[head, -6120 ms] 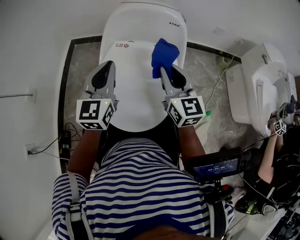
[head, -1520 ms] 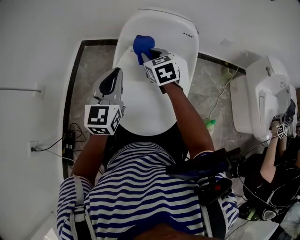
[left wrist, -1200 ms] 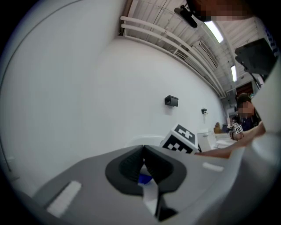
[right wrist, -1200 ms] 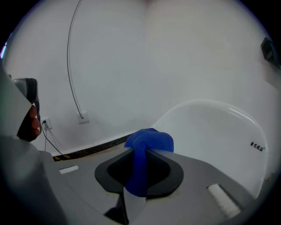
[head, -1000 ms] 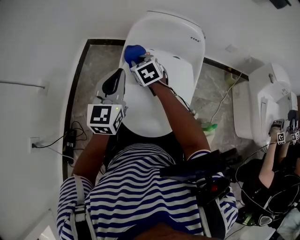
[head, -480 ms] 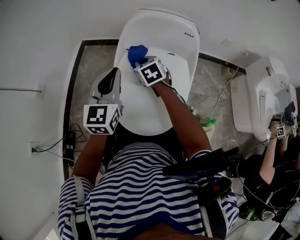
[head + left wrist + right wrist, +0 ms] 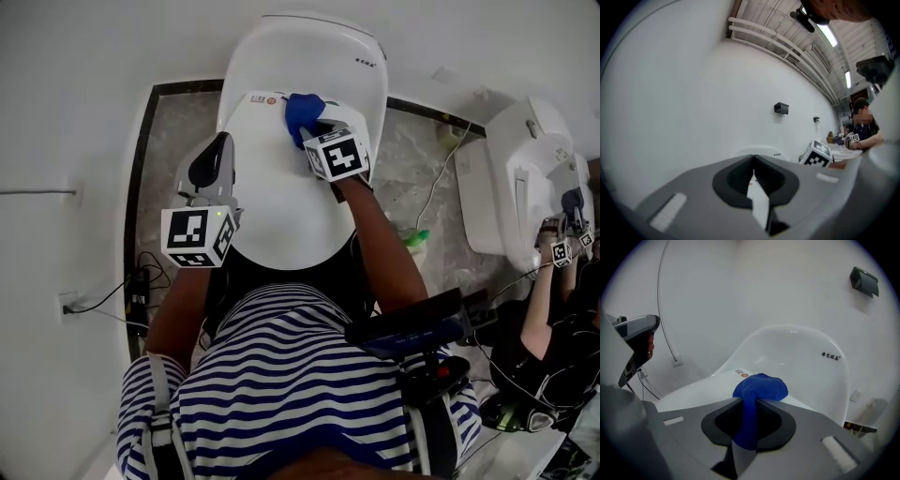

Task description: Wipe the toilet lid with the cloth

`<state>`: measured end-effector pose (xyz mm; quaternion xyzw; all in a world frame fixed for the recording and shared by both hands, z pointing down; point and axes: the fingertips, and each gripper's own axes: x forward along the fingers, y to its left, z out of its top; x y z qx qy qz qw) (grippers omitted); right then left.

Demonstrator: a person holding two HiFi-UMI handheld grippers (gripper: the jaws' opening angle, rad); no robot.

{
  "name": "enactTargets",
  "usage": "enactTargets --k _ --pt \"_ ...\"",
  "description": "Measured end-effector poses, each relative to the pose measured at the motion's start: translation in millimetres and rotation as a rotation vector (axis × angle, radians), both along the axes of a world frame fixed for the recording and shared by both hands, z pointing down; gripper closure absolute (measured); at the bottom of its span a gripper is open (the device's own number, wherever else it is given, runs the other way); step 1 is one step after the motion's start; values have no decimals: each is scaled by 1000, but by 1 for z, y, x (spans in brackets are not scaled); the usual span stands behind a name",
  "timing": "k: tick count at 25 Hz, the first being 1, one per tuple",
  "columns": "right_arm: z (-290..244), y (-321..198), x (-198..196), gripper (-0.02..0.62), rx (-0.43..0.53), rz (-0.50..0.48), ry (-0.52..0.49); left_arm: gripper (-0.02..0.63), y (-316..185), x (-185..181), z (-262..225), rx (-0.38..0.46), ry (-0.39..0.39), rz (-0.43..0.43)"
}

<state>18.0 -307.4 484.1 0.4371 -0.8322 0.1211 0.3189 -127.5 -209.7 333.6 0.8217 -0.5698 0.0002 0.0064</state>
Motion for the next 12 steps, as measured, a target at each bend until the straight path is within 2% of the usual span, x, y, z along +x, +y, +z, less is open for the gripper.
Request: enactTargets --k 12 --pt "7 16 98 531 -8 168 -45 603 -4 15 -4 4 -7 27"
